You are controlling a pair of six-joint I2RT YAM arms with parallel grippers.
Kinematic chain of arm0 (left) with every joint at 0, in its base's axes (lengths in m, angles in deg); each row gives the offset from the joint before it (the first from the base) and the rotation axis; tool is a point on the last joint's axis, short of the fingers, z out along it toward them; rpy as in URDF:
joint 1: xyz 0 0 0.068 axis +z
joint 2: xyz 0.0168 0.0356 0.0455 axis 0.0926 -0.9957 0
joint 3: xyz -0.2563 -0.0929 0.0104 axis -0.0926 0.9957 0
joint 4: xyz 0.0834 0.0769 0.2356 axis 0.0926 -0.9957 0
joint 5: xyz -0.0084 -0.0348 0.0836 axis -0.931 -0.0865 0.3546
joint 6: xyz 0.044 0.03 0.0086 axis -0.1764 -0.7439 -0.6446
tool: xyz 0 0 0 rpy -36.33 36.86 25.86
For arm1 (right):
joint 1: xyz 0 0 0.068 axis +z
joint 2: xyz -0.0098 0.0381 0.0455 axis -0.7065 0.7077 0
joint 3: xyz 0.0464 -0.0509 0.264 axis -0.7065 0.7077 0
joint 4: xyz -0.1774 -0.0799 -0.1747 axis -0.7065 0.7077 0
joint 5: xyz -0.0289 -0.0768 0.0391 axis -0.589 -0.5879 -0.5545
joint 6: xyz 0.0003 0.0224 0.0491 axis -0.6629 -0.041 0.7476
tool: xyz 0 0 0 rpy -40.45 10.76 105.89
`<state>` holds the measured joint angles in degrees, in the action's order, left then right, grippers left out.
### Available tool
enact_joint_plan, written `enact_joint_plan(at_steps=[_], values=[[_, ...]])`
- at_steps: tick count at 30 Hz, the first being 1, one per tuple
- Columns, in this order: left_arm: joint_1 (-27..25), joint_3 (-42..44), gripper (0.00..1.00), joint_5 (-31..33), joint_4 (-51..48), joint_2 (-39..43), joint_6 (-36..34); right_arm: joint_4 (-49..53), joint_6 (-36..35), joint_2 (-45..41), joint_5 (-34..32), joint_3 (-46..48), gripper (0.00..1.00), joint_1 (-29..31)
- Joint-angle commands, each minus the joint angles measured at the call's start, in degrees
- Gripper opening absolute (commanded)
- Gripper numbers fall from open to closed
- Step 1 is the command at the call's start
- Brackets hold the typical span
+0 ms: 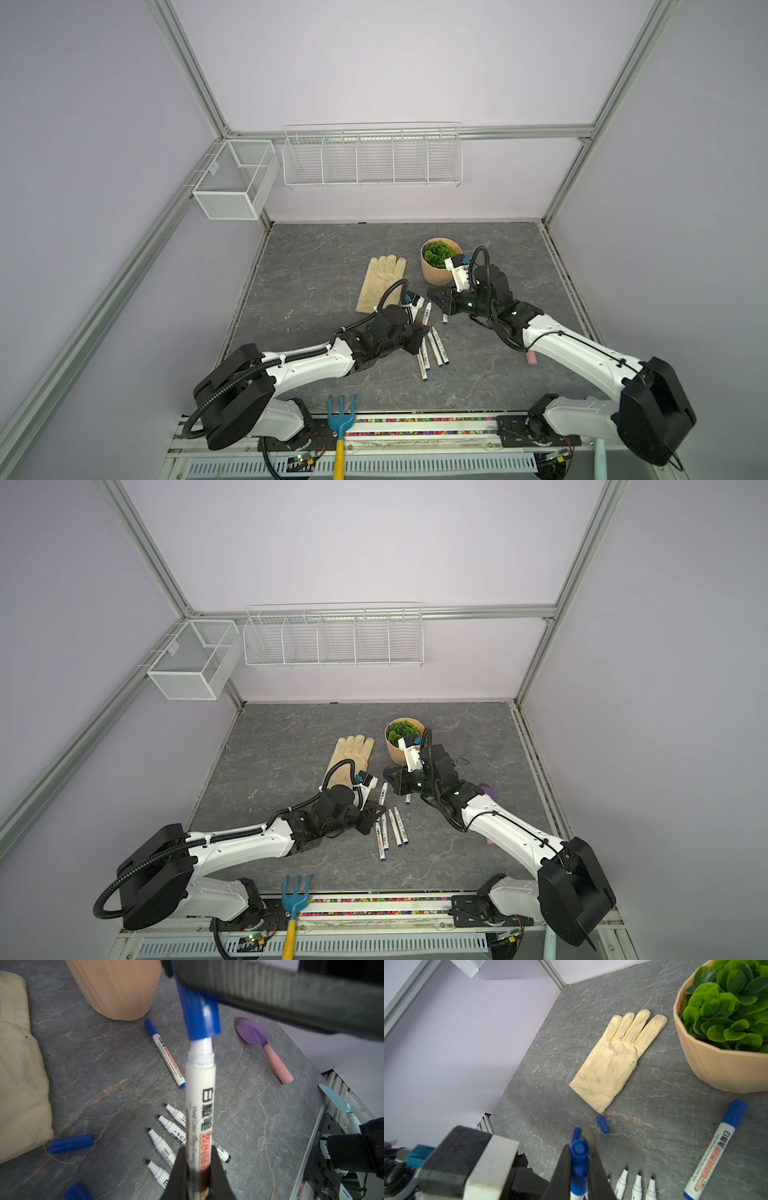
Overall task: Insert the pens into the pen caps
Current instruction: 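Lift the blue cap and bring it above the marker tip held by the left gripper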
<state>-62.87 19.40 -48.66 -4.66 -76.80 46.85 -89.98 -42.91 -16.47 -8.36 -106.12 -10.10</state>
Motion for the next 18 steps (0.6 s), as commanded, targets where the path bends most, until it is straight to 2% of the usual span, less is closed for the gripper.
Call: enact_joint_plan(at_steps=[1,6,12,18], values=[[-0.27,-1.36,0.00,1.11,2.00,0.39,-0.36,1.11,0.91,-1.42,3.77,1.12,0.07,-0.23],[-0.27,-0.44,0.00,1.03,5.38,1.39,0.05,3.66,-0.63,-1.89,9.12,0.83,0.06,-0.80],[-0.18,0.78,0.00,1.24,9.77,2.27,1.01,8.15,-2.78,-1.32,21.62,-0.53,0.07,-3.71],[0.29,1.24,0.00,0.16,12.43,2.42,1.82,14.82,-6.48,-2.83,25.81,-1.07,0.07,-4.01]])
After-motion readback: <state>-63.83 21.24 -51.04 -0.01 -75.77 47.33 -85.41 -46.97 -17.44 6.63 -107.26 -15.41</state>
